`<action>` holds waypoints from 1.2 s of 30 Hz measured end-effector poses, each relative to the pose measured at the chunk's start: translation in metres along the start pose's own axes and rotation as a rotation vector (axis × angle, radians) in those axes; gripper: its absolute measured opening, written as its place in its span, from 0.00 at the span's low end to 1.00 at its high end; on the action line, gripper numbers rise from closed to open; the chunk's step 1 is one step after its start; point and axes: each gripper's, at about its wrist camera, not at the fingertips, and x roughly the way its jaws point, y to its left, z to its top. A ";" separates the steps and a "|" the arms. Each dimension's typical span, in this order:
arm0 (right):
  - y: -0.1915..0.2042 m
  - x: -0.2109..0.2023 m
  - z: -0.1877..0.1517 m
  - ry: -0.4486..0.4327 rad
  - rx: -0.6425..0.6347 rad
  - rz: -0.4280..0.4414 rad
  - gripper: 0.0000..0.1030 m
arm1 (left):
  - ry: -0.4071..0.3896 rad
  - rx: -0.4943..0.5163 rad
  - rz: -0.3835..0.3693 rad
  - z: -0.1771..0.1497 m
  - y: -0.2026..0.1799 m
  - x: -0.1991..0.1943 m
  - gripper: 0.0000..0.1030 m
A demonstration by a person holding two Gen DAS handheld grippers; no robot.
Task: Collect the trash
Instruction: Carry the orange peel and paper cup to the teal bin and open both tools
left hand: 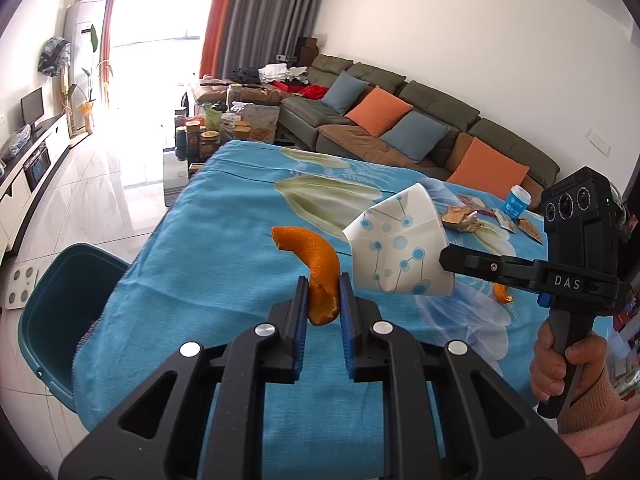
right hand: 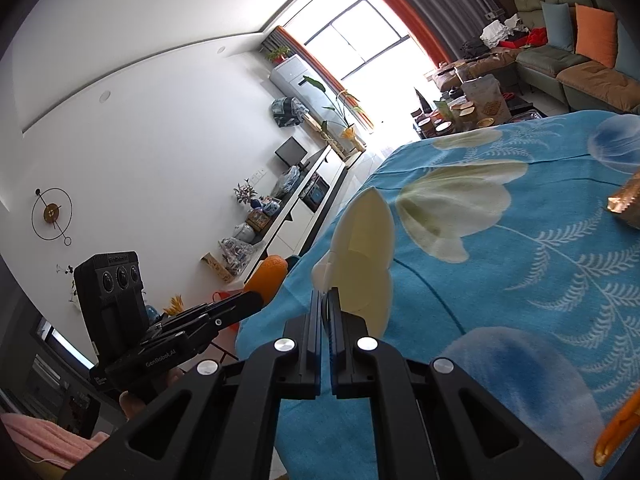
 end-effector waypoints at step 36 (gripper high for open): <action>0.045 0.066 0.011 0.122 -0.068 0.096 0.02 | -0.044 -0.098 0.105 -0.006 0.057 -0.029 0.15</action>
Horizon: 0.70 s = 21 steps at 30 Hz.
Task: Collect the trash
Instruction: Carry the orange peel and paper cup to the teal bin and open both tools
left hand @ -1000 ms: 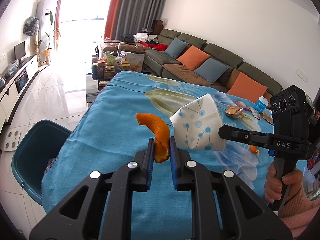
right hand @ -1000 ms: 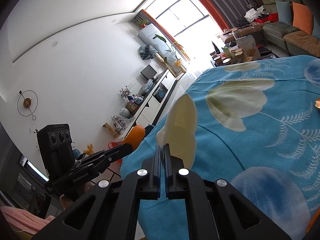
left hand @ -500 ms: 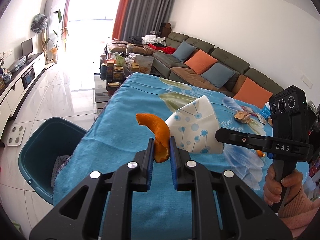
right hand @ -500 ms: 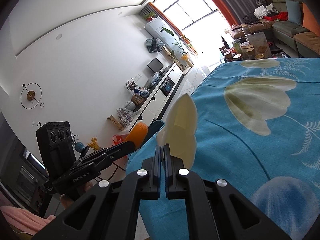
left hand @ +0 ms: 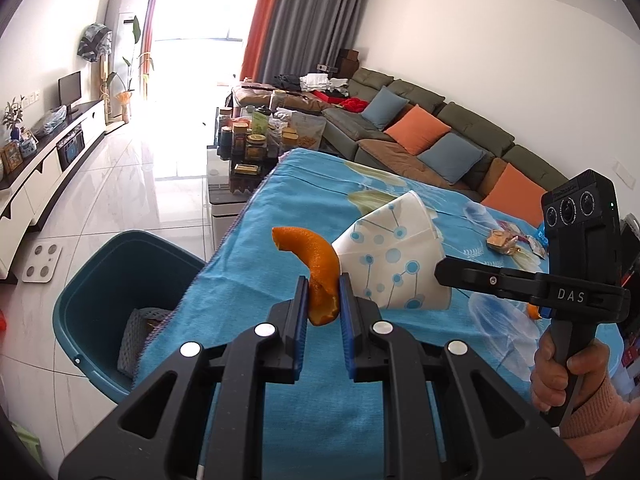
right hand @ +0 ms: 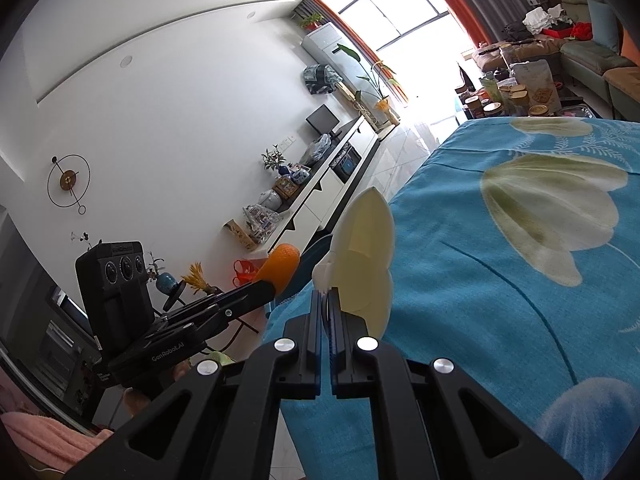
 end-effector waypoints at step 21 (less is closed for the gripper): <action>0.026 0.049 0.015 0.074 -0.047 0.060 0.02 | -0.038 -0.062 0.099 0.005 0.046 -0.018 0.15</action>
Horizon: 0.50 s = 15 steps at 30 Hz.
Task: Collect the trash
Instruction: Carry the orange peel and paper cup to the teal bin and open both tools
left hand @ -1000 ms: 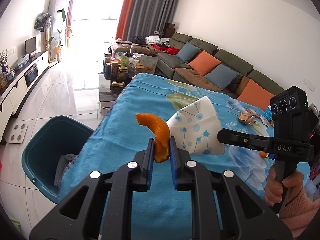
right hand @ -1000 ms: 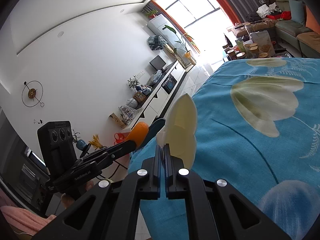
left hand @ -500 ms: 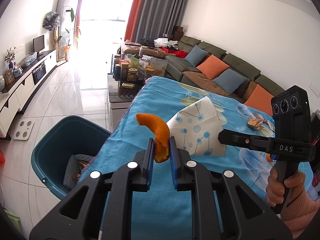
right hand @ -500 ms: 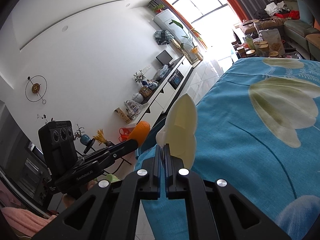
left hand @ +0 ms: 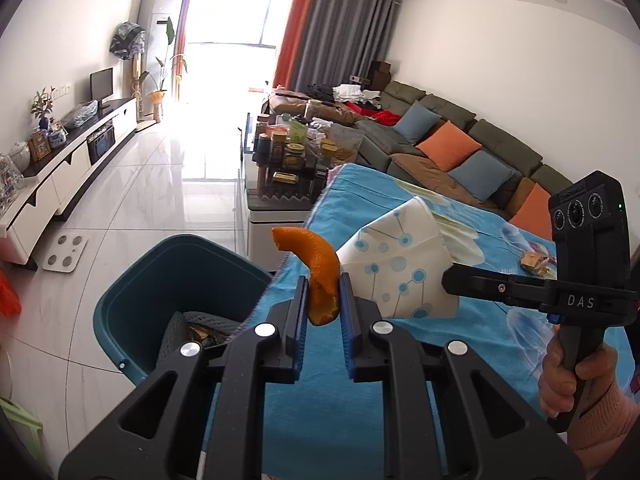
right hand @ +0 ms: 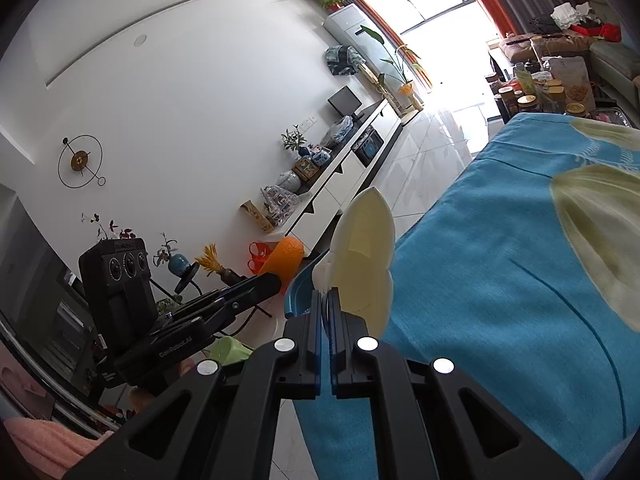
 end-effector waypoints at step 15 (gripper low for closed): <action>0.018 0.038 0.009 0.053 -0.022 0.017 0.02 | 0.014 -0.076 0.084 0.005 0.052 0.003 0.15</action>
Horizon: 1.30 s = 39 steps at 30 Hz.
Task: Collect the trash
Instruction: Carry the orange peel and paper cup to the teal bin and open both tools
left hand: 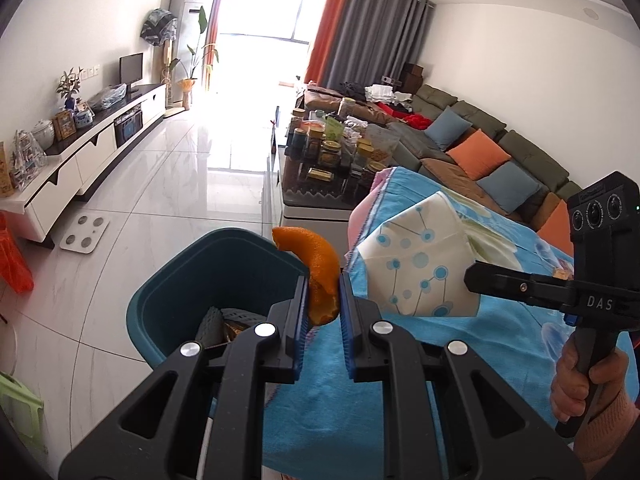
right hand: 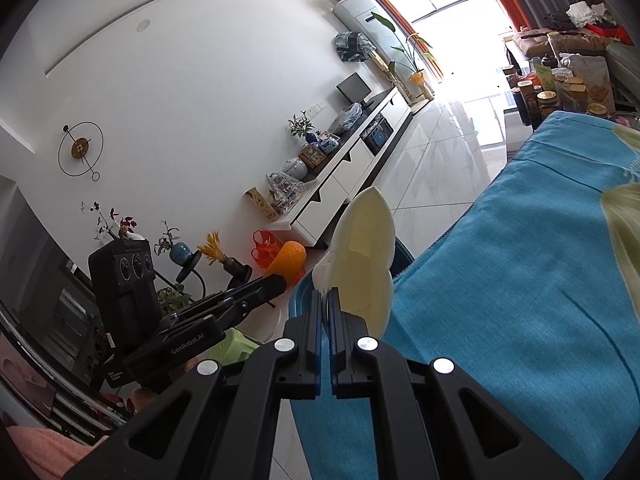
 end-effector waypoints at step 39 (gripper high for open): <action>0.016 0.105 0.014 0.138 0.009 -0.099 0.05 | 0.160 -0.175 0.087 -0.012 0.062 0.091 0.17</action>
